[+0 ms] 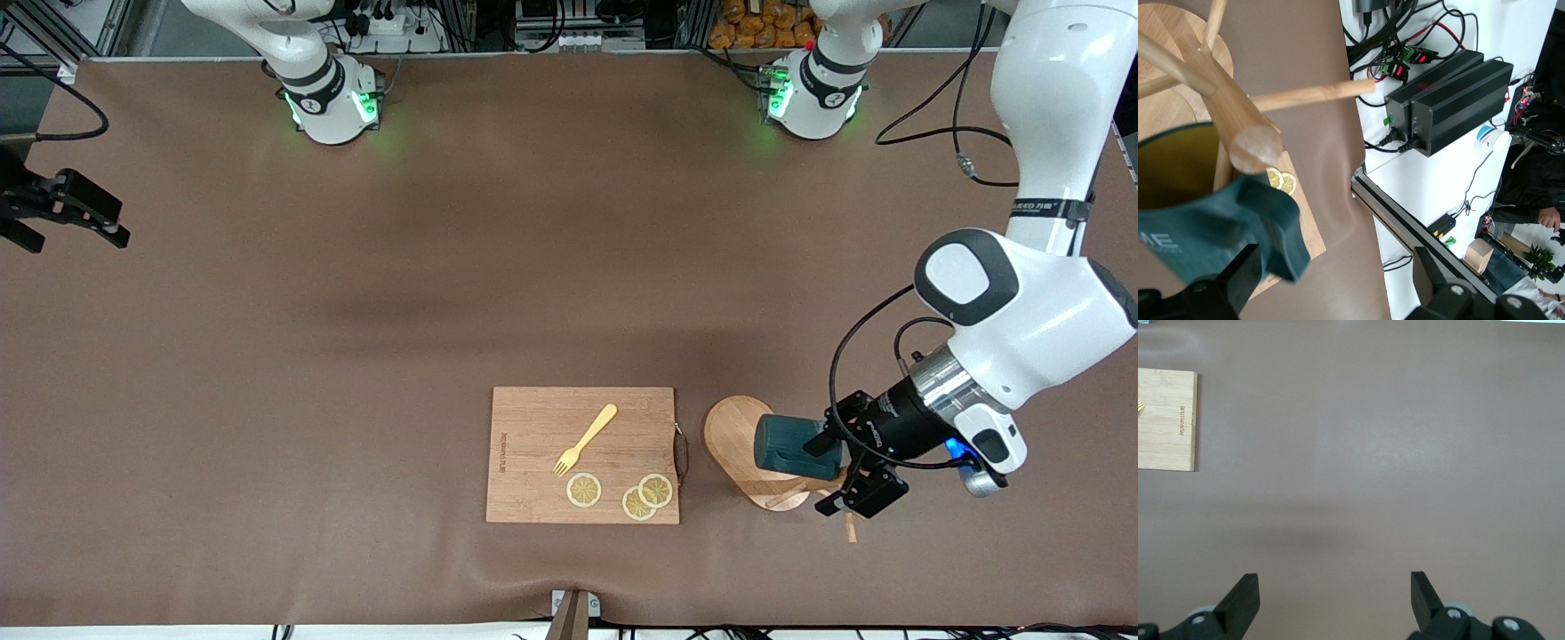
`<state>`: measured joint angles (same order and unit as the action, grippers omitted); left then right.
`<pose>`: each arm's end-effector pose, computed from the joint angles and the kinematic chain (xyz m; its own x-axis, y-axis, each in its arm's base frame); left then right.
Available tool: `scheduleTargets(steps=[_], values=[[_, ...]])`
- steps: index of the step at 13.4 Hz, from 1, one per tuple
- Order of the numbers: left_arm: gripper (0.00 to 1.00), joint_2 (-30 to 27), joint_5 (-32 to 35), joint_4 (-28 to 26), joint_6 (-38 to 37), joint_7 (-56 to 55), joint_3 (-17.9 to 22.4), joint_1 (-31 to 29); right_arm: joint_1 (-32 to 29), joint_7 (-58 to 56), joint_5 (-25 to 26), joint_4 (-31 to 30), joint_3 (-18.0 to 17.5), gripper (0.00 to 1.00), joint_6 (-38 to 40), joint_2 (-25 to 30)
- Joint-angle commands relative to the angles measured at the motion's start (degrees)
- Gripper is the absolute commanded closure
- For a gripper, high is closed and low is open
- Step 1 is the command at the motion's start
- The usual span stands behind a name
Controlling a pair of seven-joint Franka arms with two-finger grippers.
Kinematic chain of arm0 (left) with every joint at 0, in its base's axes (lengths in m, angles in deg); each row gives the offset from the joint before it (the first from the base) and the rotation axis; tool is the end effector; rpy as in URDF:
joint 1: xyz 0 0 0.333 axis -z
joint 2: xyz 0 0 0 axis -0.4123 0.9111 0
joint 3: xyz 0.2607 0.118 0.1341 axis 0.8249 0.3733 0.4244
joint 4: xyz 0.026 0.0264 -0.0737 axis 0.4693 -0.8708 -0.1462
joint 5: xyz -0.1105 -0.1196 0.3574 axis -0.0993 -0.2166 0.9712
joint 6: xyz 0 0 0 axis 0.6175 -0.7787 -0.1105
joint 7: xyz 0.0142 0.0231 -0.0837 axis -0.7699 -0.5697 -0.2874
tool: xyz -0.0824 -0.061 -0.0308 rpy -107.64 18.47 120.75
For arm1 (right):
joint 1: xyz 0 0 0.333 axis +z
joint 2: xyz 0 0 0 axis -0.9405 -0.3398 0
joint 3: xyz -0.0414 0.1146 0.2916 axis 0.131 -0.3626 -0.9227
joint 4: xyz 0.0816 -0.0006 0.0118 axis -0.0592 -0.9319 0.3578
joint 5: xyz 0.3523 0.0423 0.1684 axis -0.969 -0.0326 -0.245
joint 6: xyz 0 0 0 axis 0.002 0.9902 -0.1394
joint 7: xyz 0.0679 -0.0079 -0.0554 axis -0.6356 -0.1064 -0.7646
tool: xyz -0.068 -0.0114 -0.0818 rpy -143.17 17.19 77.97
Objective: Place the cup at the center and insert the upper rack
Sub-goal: 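Hook the mug handle onto a mug-tree peg with the left gripper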
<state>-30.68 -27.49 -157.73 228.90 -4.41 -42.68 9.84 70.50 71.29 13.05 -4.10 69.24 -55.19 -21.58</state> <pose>0.7333 -0.1426 0.4497 0.4189 0.8273 -0.3742 0.8070 -0.1503 0.5710 0.5514 -0.0065 0.6561 0.9950 0.0553 0.0836 0.0555 -0.9985 -0.0005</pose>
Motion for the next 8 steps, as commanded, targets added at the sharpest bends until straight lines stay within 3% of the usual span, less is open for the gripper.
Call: scheduleTargets(steps=[1, 3, 5, 8], values=[[0.00, -2.38, 0.13, -1.50, -1.25, 0.70, 0.08, -0.53, 0.43, 0.14, 0.69, 0.28, 0.40, 0.00, 0.45, 0.14], [0.00, -3.61, 2.31, -1.50, -2.99, 0.70, 0.08, -0.52, 0.51, 0.14, 1.05, 0.28, 0.40, 0.00, 0.63, 0.14], [0.00, -5.80, 10.20, -1.50, -7.29, 0.62, -0.09, -0.35, 0.51, 0.14, 1.05, 0.28, 0.40, 0.00, 0.63, 0.14], [0.00, -9.31, 15.15, -1.41, -12.83, 1.05, -0.01, -0.96, 0.51, 0.14, 1.05, 0.28, 0.40, 0.00, 0.72, 0.14]])
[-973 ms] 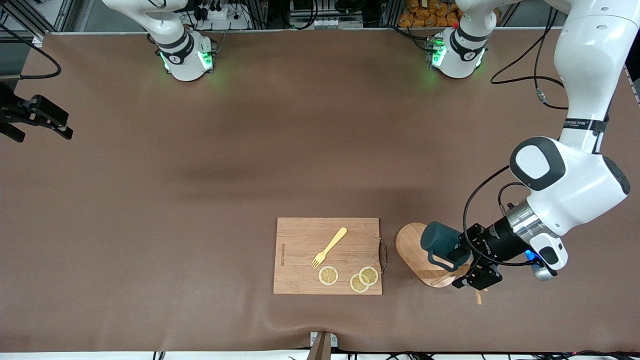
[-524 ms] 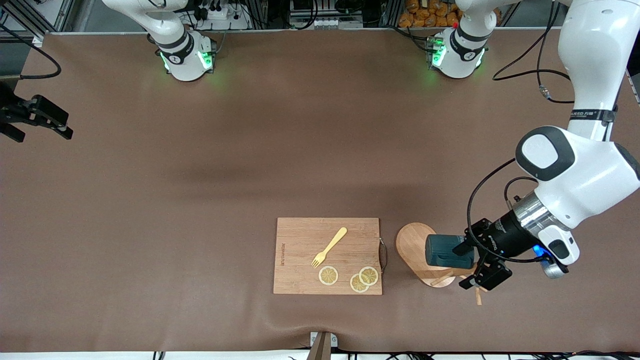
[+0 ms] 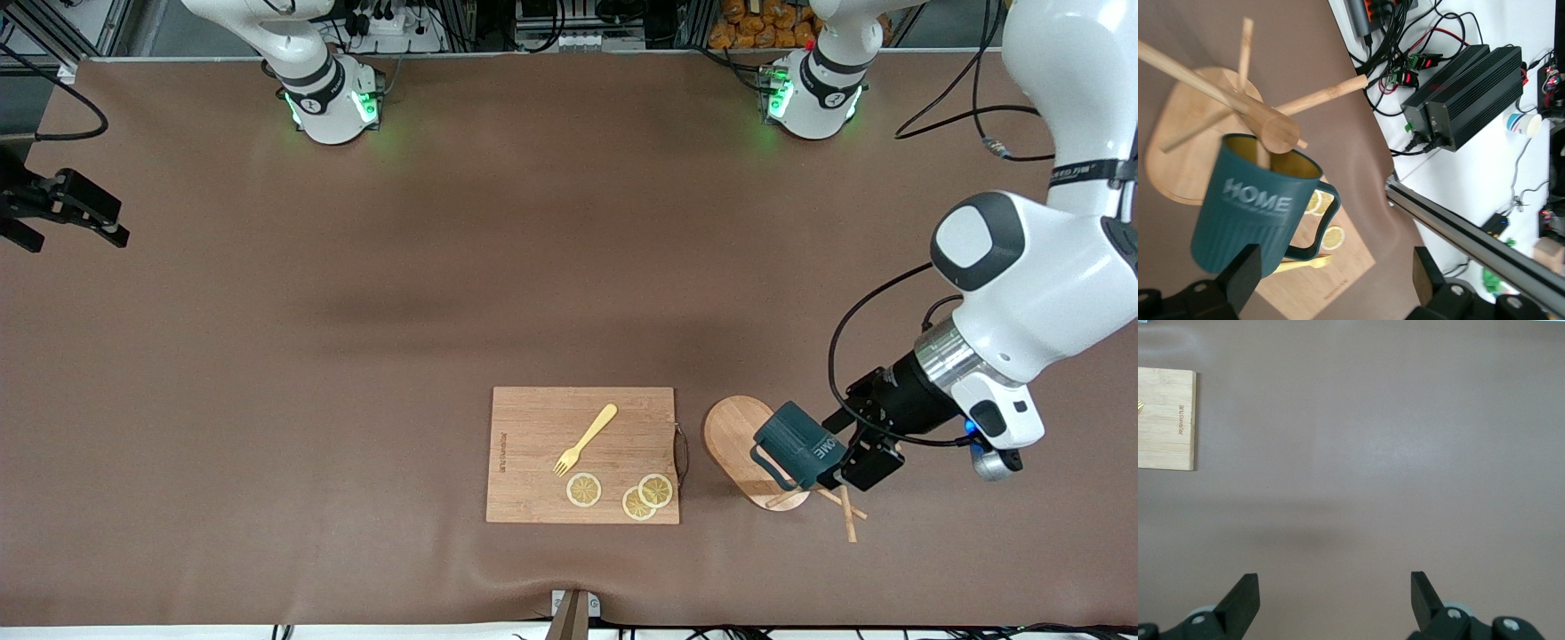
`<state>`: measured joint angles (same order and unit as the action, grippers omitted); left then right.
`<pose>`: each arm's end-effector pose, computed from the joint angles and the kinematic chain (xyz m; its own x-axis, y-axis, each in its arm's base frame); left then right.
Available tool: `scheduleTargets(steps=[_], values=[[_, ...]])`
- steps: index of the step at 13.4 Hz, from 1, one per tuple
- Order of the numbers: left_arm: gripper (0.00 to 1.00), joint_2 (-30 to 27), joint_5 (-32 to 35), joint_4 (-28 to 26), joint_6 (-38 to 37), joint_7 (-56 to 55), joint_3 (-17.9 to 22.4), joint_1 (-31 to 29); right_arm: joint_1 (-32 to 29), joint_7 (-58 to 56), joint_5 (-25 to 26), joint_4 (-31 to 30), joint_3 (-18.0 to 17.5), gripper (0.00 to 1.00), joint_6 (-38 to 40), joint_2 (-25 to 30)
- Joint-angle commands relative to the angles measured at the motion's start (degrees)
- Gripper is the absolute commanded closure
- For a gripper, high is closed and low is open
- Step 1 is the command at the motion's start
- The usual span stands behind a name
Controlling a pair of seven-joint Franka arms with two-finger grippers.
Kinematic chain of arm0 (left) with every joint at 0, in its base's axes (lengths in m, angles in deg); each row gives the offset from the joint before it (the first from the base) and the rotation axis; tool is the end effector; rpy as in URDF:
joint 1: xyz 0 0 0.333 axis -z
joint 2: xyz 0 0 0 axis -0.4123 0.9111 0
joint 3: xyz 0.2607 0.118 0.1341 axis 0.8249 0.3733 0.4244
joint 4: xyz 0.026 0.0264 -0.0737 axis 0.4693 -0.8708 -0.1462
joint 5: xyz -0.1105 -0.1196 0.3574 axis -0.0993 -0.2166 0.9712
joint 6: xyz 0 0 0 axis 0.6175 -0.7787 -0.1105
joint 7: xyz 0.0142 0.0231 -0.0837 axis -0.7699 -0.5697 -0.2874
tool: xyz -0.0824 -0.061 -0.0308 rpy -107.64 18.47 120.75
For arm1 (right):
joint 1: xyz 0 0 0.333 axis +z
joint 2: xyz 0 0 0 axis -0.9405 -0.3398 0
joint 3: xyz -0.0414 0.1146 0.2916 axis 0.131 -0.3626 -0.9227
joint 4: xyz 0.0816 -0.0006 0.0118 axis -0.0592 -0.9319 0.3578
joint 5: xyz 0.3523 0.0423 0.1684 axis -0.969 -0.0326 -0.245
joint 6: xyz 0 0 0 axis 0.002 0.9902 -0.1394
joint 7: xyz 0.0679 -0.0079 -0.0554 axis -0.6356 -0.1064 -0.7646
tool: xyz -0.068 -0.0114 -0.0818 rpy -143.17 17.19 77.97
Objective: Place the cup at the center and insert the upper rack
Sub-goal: 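Open the left gripper and draw it back from the mug tree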
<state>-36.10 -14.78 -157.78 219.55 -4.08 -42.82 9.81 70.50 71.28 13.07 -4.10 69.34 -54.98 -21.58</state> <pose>0.7101 -0.1538 0.4934 0.5503 0.8203 -0.1560 0.7516 -0.4053 0.5204 0.5511 -0.0075 0.6557 0.9954 0.0537 0.0799 0.0539 -0.9985 -0.0004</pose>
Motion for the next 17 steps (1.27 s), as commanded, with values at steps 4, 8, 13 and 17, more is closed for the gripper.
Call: scheduleTargets(steps=[4, 8, 13, 17], values=[[0.00, -8.39, 9.48, -1.18, -13.41, 4.22, -0.14, -1.54, 0.51, 0.22, 1.02, 0.28, 0.29, 0.00, 0.50, 0.14], [0.00, -12.60, 9.66, -1.27, -23.68, 17.21, 0.30, -1.63, 0.43, 0.22, 1.02, 0.28, 0.29, 0.00, 0.50, 0.14], [0.00, -19.54, 8.70, -2.84, -32.93, 32.86, 14.42, 10.81, 0.43, 0.22, 1.02, 0.28, 0.29, 0.00, 0.50, 0.14], [0.00, -28.34, 7.48, -10.31, -37.75, 45.96, 24.80, 20.67, 0.34, 0.22, 0.94, 0.28, 0.29, 0.00, 0.50, 0.14]])
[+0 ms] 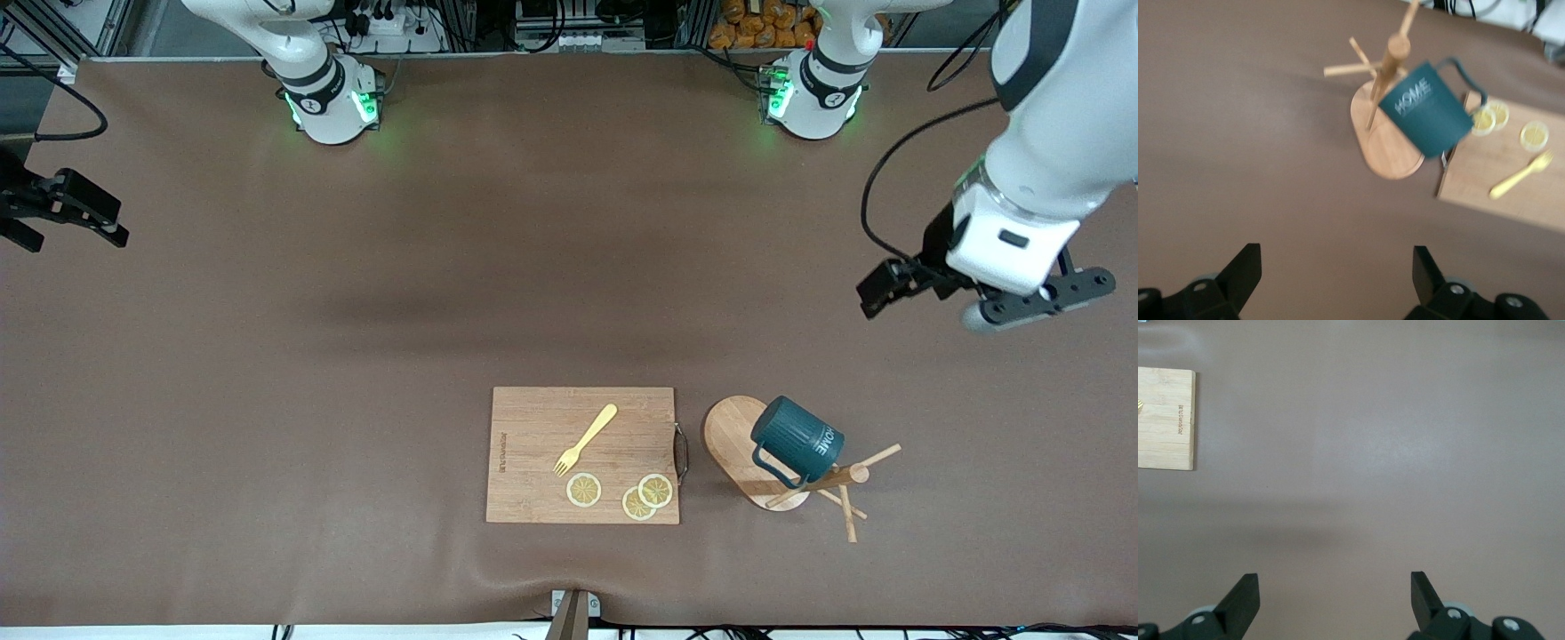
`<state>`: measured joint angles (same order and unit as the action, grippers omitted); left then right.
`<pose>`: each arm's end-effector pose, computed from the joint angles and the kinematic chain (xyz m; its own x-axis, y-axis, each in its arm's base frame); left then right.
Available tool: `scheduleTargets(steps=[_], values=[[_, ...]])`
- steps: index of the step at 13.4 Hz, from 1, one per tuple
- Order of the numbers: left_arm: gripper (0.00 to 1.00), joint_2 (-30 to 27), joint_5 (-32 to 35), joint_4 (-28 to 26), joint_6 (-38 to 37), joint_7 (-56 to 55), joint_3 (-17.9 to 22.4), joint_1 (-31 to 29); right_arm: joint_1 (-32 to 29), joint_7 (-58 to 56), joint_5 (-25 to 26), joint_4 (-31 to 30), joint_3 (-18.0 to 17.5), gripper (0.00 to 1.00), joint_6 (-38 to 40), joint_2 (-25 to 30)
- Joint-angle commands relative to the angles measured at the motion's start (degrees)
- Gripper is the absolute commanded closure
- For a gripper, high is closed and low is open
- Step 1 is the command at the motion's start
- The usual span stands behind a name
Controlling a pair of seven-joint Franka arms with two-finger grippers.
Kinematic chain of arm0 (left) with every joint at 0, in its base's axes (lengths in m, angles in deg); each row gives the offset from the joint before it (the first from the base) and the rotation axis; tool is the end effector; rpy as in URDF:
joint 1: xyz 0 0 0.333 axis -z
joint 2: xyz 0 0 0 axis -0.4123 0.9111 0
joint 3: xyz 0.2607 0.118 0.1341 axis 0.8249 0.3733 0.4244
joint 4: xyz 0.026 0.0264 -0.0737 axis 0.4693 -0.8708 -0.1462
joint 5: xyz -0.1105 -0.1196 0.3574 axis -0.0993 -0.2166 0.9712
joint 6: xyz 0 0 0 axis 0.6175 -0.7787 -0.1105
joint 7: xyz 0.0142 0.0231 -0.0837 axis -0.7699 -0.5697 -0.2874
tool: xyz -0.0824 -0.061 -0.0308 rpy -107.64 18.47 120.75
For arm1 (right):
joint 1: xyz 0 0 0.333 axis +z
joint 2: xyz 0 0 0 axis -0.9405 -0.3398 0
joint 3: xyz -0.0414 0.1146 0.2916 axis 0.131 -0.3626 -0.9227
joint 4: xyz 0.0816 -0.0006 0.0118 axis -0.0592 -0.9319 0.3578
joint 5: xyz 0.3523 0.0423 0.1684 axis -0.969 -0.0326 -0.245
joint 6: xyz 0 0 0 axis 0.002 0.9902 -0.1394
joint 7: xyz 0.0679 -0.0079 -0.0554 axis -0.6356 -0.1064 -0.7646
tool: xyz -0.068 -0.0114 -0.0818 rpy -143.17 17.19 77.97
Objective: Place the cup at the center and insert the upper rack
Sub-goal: 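Open the left gripper and draw it back from the mug tree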
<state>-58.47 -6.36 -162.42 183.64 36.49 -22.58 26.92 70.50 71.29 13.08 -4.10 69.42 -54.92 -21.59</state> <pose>0.5823 -0.1509 0.6009 0.9753 0.1982 0.0976 0.1988 -0.9800 0.0041 0.5510 -0.0083 0.6555 0.9955 0.0522 0.0787 0.0524 -0.9986 -0.0004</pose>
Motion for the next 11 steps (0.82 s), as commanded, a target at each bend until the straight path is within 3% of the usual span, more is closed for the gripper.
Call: scheduleTargets(steps=[1, 3, 7, 11], values=[[0.00, -6.76, -1.91, -5.69, -4.55, 8.47, 7.20, 5.50, 0.34, 0.22, 0.93, 0.28, 0.21, 0.00, 0.44, 0.14], [0.00, -7.99, -3.58, -5.42, -9.83, 16.72, 9.76, 6.92, 0.34, 0.22, 0.93, 0.28, 0.21, 0.00, 0.44, 0.14], [0.00, -9.32, -4.91, -5.07, -13.01, 24.57, 13.90, 7.54, 0.34, 0.31, 0.93, 0.28, 0.21, 0.00, 0.53, 0.14], [0.00, -7.21, -5.09, -2.17, -13.02, 21.16, 13.55, 6.66, 0.34, 0.23, 0.93, 0.28, 0.21, 0.00, 0.35, 0.14]])
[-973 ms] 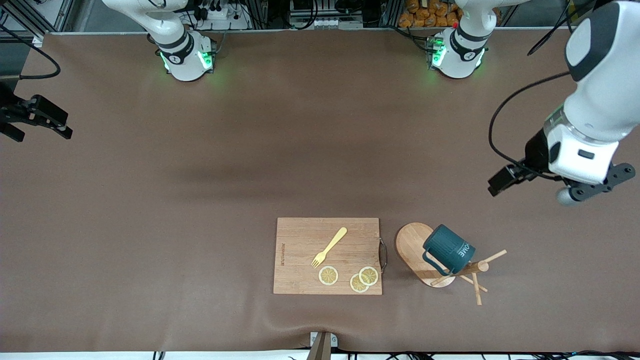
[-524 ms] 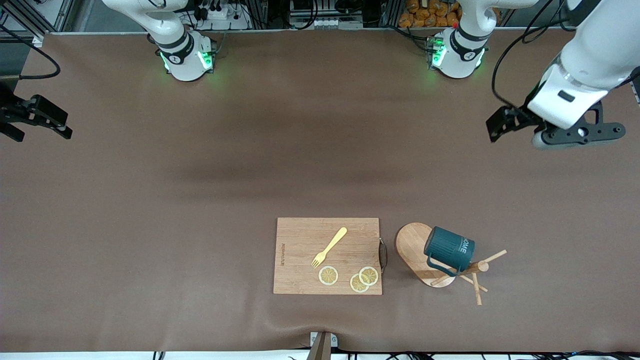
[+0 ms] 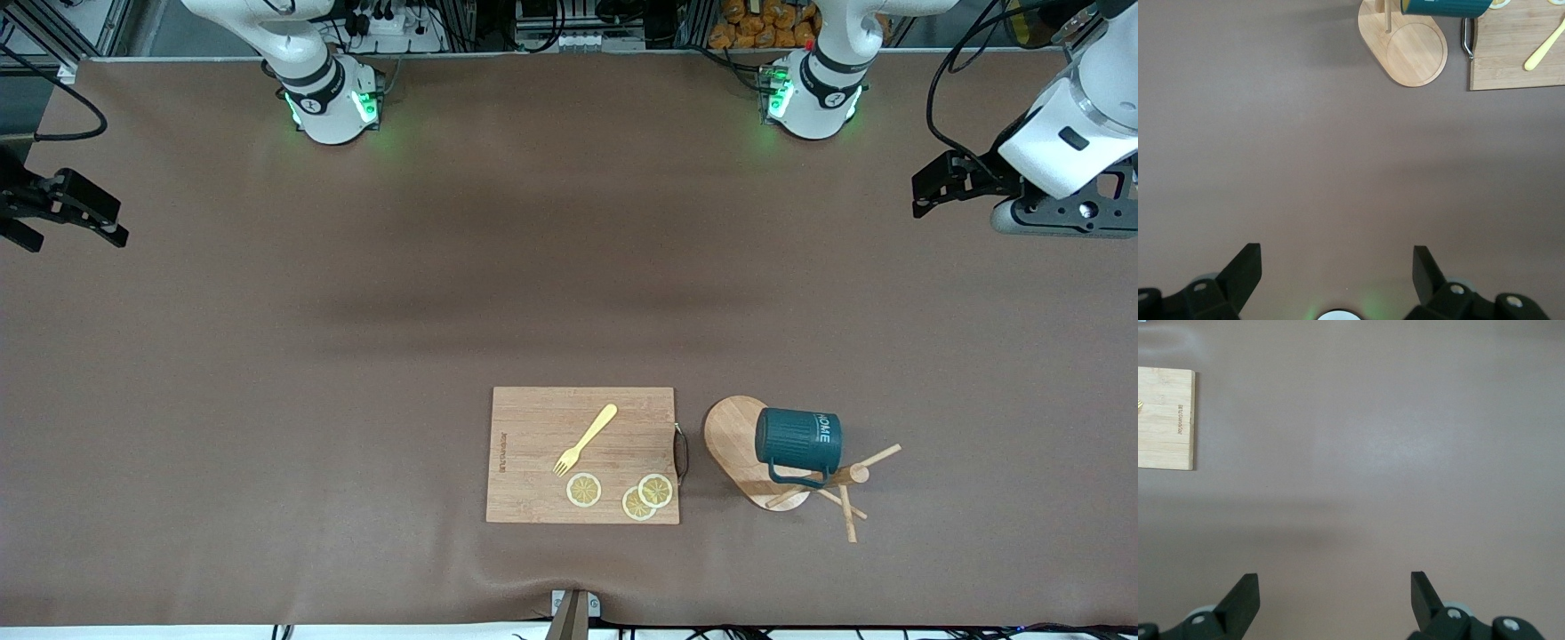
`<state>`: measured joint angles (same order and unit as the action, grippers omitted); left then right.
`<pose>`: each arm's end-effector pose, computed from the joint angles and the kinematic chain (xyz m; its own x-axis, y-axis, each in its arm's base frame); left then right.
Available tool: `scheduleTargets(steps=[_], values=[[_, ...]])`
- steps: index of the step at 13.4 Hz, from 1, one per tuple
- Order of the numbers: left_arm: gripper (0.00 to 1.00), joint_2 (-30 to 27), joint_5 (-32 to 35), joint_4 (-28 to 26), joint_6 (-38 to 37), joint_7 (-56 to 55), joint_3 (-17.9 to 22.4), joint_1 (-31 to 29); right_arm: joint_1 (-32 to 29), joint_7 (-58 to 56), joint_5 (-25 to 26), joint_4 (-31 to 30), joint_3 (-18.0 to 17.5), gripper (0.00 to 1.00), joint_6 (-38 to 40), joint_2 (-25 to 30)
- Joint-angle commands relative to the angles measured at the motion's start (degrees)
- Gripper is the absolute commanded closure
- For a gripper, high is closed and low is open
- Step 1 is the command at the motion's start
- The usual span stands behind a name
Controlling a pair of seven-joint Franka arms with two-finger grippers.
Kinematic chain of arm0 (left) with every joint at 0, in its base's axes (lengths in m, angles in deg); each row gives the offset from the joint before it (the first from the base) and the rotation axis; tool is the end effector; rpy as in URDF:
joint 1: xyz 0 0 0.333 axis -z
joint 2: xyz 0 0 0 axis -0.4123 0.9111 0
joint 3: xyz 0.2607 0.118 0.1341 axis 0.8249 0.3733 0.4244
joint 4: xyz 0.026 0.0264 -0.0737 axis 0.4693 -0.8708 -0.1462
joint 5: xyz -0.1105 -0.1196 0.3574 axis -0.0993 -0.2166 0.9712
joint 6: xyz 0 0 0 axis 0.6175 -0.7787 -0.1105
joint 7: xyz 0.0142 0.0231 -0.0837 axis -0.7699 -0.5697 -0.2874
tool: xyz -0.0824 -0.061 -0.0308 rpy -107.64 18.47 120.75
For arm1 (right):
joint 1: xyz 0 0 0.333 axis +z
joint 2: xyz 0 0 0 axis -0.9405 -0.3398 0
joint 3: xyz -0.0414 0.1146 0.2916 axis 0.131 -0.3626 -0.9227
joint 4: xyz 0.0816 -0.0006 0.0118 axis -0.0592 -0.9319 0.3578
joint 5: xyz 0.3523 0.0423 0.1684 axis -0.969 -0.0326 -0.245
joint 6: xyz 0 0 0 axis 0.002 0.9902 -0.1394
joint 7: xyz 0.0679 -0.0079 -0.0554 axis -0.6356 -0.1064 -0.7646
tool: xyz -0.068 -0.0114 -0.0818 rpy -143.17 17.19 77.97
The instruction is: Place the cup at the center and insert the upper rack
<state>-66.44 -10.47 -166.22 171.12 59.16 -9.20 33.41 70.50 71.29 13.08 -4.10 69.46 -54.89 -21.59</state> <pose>0.5313 -0.0844 0.6275 0.9957 -0.0710 -0.0602 -0.0712 -0.9975 -0.0007 0.5509 -0.0087 0.6555 0.9956 0.0515 0.0782 0.0517 -0.9987 -0.0004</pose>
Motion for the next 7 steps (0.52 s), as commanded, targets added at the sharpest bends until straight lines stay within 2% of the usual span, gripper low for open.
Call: scheduleTargets(steps=[1, 7], values=[[0.00, 0.77, -1.06, 1.63, -0.50, -2.57, 0.17, 0.26, 0.34, 0.31, 0.93, 0.28, 0.18, 0.00, 0.41, 0.15], [0.00, 0.76, -1.86, 1.80, -0.06, -3.28, -0.10, 0.43, 0.34, 0.31, 0.93, 0.19, 0.18, 0.00, 0.41, 0.15]])
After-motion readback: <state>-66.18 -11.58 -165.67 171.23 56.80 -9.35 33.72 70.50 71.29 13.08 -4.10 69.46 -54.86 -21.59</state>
